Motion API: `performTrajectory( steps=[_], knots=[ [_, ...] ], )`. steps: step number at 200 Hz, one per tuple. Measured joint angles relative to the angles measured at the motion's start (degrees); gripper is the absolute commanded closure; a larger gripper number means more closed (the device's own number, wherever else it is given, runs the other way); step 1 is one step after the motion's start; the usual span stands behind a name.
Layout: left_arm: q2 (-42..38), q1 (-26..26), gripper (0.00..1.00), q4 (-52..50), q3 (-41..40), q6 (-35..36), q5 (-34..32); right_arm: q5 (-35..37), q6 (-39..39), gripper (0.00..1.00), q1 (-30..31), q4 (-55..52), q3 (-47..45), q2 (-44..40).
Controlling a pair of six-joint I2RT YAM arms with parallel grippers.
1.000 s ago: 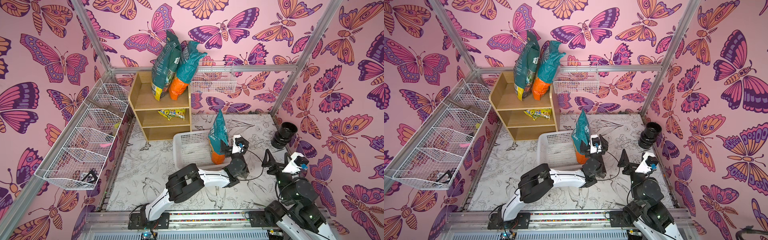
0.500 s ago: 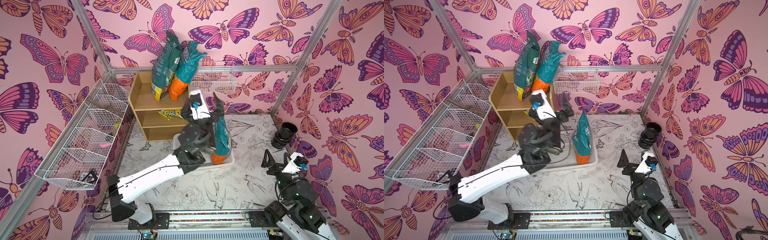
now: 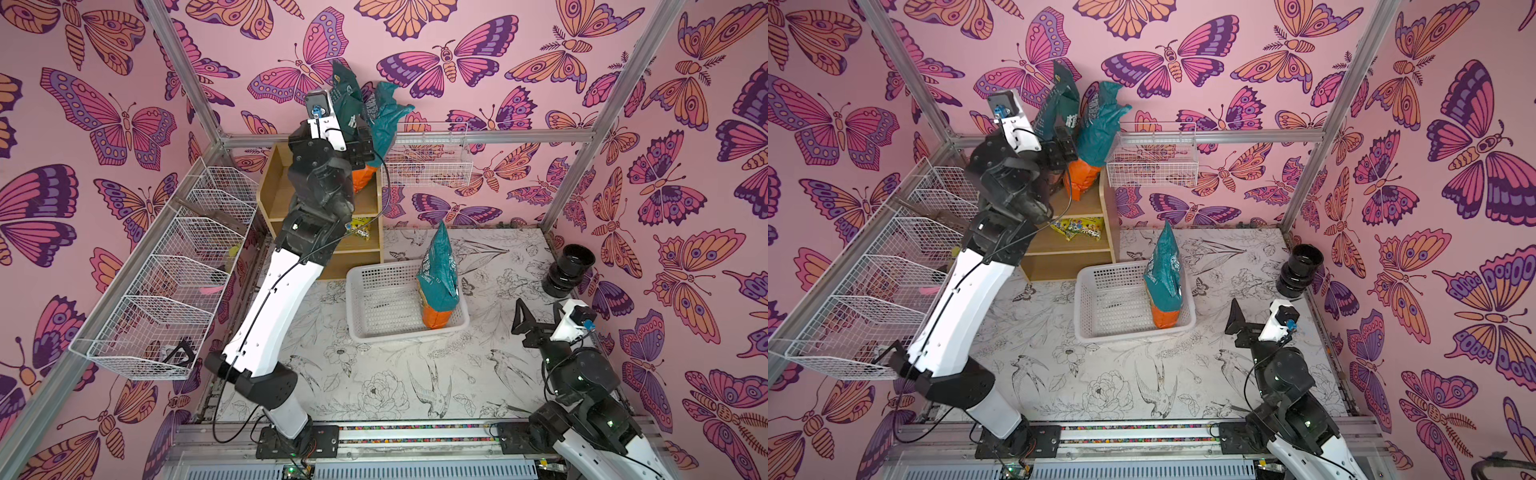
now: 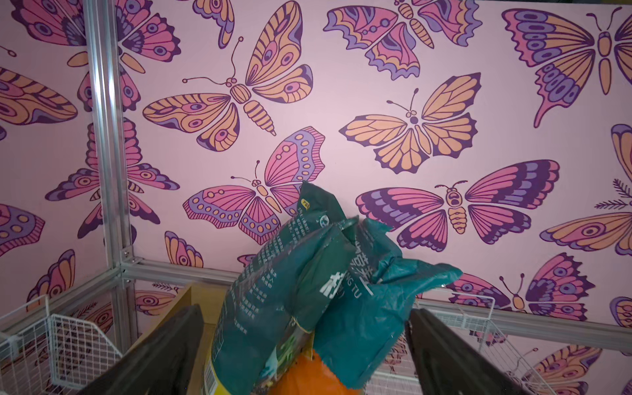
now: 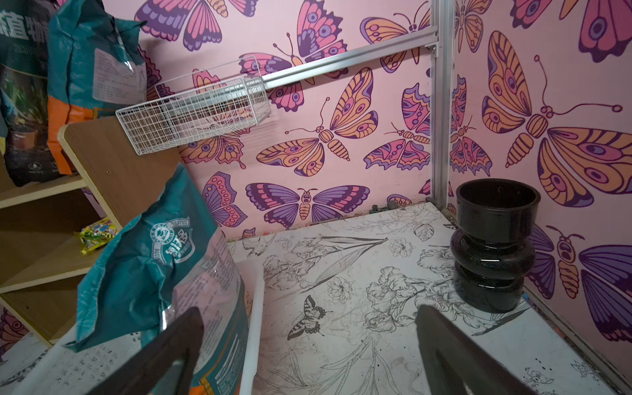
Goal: Take down the fertilizer bag from the shelf
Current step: Pick up the fertilizer bag from the shelf.
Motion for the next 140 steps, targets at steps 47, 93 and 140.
performTrajectory(
  steps=[47,93,140],
  knots=[
    [18.84,5.11,0.04,-6.45,22.16,3.56,6.14,-0.94,-0.11,0.01,0.00,2.45,-0.55,2.38],
    [24.70,12.24,0.15,-4.92,22.82,2.43,12.15,-1.75,-0.15,0.01,0.00,3.80,-0.79,2.60],
    [27.80,14.45,0.60,1.75,23.23,4.24,13.79,-2.12,-0.22,0.01,0.00,5.25,-1.79,3.10]
  ],
)
